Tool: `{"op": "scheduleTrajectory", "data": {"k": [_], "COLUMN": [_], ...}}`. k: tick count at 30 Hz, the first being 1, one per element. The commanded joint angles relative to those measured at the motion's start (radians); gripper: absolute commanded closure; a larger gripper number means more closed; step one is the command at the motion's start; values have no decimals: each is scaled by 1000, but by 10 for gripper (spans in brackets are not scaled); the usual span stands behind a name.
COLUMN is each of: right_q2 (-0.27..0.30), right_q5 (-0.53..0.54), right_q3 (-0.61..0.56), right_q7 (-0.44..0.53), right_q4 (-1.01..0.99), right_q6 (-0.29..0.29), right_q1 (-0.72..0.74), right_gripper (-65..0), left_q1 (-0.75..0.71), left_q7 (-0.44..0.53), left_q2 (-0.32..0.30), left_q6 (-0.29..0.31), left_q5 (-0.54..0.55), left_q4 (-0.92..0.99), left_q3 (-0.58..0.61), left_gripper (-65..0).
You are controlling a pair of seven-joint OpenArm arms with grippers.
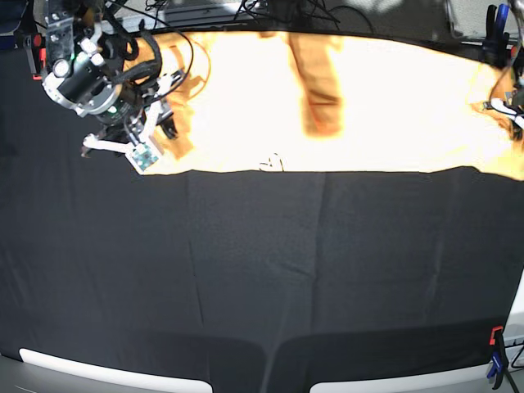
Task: Layout the t-shirt on the table in an organized manner, then fold the t-shirt properly
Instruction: 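Move the left gripper to the strip's middle and grasp it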
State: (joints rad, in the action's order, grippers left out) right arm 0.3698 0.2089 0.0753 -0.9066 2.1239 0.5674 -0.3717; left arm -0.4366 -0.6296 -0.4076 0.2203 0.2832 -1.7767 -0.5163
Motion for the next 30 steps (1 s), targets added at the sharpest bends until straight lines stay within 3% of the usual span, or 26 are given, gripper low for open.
{"op": "scheduleTrajectory", "data": {"k": [1, 5, 8, 13, 18, 22, 25, 30], "right_q2": [10, 10, 10, 10, 10, 10, 9, 10], "right_q5": [4, 23, 74, 114, 113, 113, 113, 115], "right_q3": [21, 79, 114, 142, 141, 141, 141, 141], "right_q7": [24, 33, 36, 36, 35, 35, 35, 35], "right_q4": [19, 19, 19, 19, 19, 19, 19, 19], "right_q6": [-3, -3, -3, -3, -3, -3, -3, -3], "right_q1": [6, 6, 6, 6, 6, 6, 6, 6], "right_gripper": [-202, -201, -201, -201, -201, -201, -202, -201], "left_q1": [-27, -101, -121, -108, -50, 10, 45, 77], "left_q7": [19, 13, -20, -21, -2, -15, -86, -156], "left_q2": [19, 133, 173, 175, 175, 175, 175, 180], "left_q6": [4, 14, 19, 17, -115, -146, -146, -143], "left_q5": [18, 43, 43, 42, 39, 39, 43, 128], "left_q4": [-66, -204, -228, -228, -228, -228, -228, -228], "left_q3": [-5, 48, 162, 413, 581, 640, 671, 689], "left_gripper": [0, 0, 0, 0, 0, 0, 0, 0]}}
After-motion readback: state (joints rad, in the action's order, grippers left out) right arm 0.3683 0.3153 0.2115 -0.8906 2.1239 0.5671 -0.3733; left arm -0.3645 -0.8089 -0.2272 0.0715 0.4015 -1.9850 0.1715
